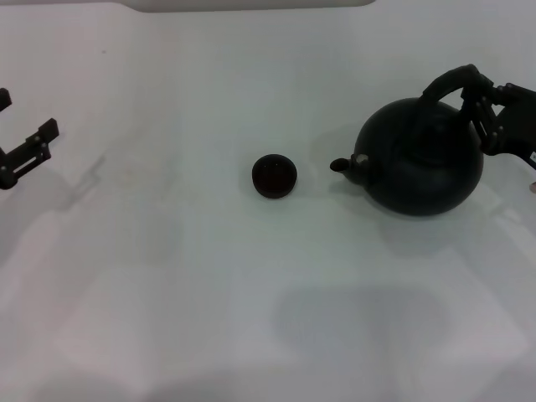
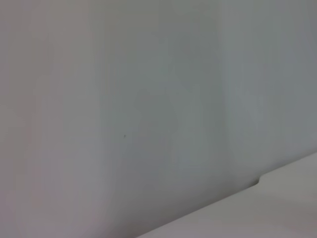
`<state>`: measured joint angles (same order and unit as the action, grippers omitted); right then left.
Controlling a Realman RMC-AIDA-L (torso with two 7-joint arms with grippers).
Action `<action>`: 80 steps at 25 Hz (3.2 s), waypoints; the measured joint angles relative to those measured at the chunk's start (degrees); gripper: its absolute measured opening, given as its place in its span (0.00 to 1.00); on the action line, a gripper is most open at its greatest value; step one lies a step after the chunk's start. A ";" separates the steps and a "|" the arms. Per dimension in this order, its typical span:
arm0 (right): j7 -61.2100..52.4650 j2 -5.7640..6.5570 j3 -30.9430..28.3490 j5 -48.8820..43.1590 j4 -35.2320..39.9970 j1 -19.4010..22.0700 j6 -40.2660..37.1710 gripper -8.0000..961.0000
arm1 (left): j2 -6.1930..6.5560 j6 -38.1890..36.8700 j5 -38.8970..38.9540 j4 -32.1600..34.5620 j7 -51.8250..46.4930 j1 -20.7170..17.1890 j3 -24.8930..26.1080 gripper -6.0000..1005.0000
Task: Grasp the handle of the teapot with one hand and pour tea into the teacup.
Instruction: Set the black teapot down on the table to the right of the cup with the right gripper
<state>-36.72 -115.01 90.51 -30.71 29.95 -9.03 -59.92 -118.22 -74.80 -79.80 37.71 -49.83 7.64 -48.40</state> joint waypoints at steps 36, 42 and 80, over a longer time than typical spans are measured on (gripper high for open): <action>0.00 0.28 -0.21 -0.06 -3.46 -1.15 -2.45 0.15 | -0.08 -0.45 0.00 0.00 0.00 -0.17 -0.20 0.77; -0.05 0.32 -0.31 -0.03 -3.40 -1.16 -3.52 0.15 | -0.09 -0.44 0.01 0.00 -0.01 -0.15 -0.19 0.77; -0.31 1.02 -0.33 -0.08 -4.85 0.02 -5.26 0.30 | 0.08 -0.33 0.00 0.40 0.06 0.00 0.05 0.77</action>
<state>-37.03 -113.99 90.17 -30.79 25.10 -9.01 -65.18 -118.14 -75.13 -79.80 38.10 -49.76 7.65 -48.35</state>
